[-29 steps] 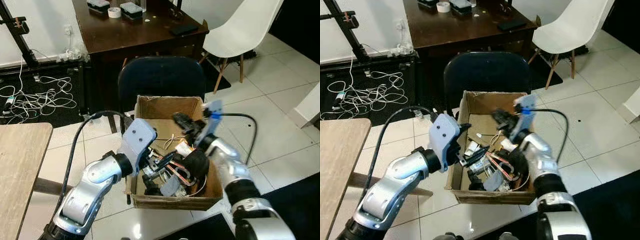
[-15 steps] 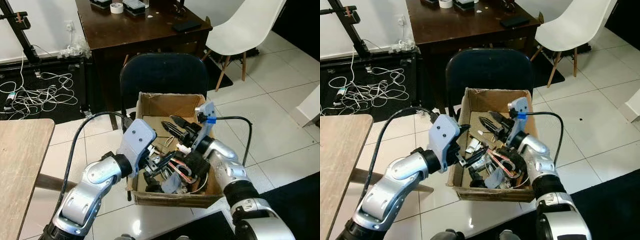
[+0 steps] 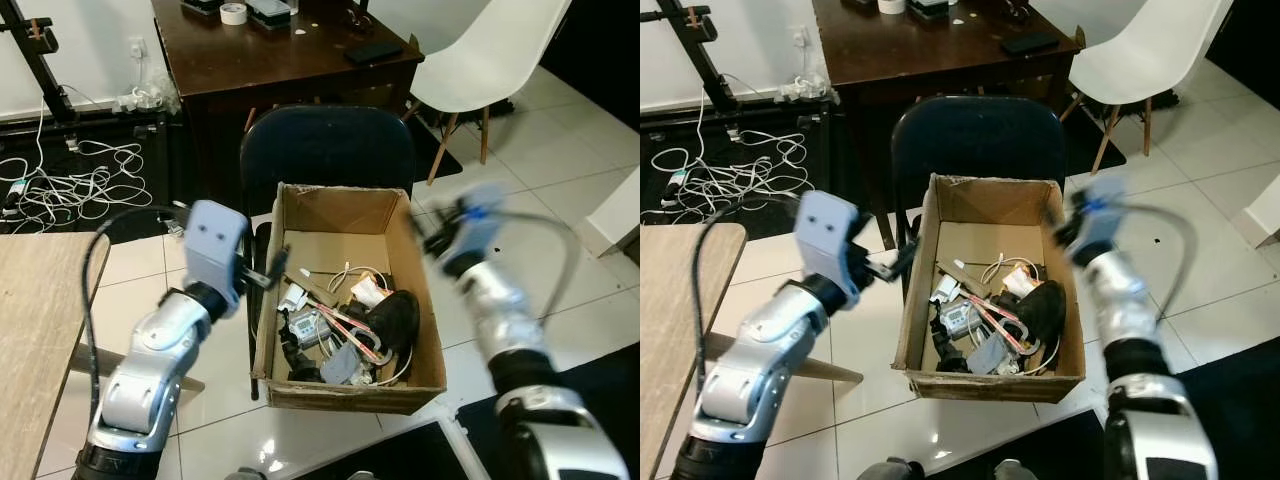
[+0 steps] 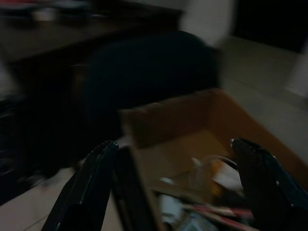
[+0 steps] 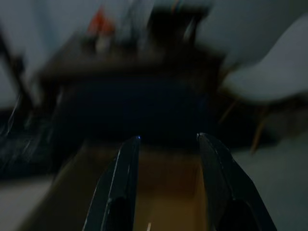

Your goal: Picking trash to rubbish bin

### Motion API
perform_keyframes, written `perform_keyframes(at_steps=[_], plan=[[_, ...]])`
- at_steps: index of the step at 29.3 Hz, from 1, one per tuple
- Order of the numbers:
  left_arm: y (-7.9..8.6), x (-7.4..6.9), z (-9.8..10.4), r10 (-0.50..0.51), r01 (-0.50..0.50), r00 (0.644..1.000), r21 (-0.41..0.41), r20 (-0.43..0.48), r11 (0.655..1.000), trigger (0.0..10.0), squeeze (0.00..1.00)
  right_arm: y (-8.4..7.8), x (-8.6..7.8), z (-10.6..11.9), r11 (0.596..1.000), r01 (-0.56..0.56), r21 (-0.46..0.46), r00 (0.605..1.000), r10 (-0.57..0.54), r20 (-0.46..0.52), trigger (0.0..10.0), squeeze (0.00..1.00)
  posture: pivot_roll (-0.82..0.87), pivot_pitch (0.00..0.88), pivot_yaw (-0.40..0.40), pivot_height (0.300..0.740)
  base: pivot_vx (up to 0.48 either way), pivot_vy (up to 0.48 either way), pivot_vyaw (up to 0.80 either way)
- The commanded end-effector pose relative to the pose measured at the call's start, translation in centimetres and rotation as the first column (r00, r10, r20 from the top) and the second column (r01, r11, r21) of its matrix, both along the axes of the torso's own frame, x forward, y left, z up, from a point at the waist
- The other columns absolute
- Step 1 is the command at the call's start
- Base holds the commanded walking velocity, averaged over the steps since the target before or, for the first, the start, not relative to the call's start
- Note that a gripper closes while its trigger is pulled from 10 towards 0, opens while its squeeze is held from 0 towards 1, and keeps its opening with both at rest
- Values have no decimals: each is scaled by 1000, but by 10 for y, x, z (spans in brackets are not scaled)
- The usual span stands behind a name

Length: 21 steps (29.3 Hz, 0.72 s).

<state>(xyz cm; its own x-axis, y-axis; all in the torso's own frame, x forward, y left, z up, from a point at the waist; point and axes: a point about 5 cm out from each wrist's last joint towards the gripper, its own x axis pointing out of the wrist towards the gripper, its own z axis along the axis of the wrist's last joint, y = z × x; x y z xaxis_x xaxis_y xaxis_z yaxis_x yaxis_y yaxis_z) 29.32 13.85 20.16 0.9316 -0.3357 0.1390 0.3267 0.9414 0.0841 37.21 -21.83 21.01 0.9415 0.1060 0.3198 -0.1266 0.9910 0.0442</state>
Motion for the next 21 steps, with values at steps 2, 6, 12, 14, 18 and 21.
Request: perform_keyframes(at_steps=[2,6,12,14,18,21], plan=[[7,5,9,114,-112,992,-50,47,992,10000,0,6,-4,10,999,-5,32,999,3,52,10000,0,179,74,-48,740,0,0,0],[17,12,15,219,-212,975,-151,34,966,10000,0,16,-10,9,999,-36,13,998,35,58,10000,0,176,56,-51,740,0,0,0],[13,15,21,196,-189,977,-88,79,978,10000,0,54,-19,5,988,-150,-46,987,153,55,10000,0,173,24,-48,740,0,0,0],[10,16,23,190,-184,978,-70,88,980,10000,0,68,-22,2,980,-193,-52,980,196,38,10000,0,177,21,-48,740,0,0,800],[11,17,29,204,-196,974,-79,101,977,10000,0,82,-26,1,973,-221,-62,974,223,35,10000,0,184,20,-50,740,0,0,800],[12,16,31,208,-201,972,-73,109,977,10000,0,89,-29,0,969,-238,-61,970,240,36,10000,0,192,19,-53,740,0,0,800]])
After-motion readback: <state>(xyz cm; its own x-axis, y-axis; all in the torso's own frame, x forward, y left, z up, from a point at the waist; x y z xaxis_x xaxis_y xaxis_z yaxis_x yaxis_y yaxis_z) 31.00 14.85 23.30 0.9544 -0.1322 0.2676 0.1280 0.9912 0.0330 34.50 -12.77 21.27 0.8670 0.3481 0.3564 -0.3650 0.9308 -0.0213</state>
